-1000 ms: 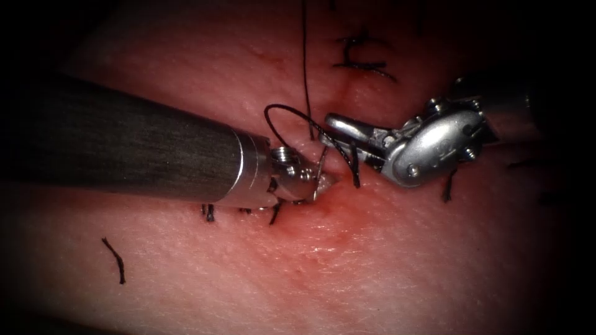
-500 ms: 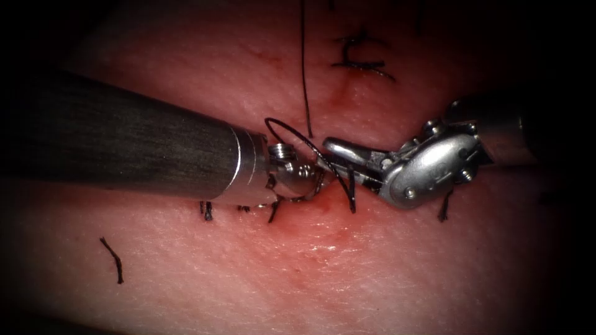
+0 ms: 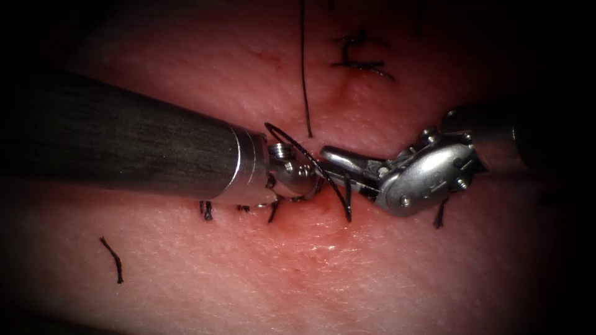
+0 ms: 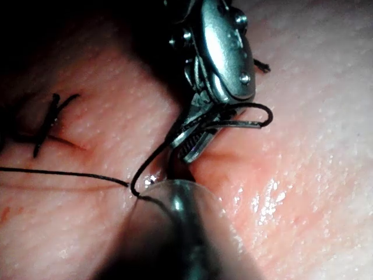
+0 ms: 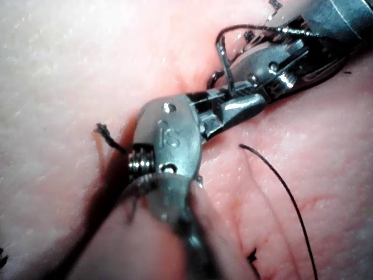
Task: Wound Closure
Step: Throw the needle through the bottom of the wound with the right gripper
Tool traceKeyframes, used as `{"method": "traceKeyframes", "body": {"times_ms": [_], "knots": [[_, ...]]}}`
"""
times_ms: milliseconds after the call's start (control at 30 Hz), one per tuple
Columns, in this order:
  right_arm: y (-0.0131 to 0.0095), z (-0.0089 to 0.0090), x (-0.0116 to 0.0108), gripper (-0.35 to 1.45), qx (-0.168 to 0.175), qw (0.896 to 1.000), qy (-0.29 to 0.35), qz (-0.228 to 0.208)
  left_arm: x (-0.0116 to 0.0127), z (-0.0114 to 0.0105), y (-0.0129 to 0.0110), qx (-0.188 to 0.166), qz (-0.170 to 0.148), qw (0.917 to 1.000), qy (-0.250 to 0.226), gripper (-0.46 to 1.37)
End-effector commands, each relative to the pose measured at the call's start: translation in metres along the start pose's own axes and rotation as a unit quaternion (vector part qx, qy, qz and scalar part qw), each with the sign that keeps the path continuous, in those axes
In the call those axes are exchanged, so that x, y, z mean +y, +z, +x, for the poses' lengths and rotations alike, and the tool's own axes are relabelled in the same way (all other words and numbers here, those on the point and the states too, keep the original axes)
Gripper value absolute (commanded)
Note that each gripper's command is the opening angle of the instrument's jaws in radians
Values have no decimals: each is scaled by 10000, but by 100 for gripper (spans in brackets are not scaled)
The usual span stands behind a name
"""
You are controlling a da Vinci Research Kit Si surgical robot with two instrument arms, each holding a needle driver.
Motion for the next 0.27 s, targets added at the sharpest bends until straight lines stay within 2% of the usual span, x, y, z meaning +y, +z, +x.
{"method": "traceKeyframes", "body": {"times_ms": [33, 267], "knots": [[0, 0, 0, -35, -4, 10000, 36, -31, 0, 0, 0, 0, 18, 10000, 1, 128], [0, 0, 1, -35, -5, 10000, 36, -32, 0, 0, 0, 0, 18, 10000, 0, 127]]}}
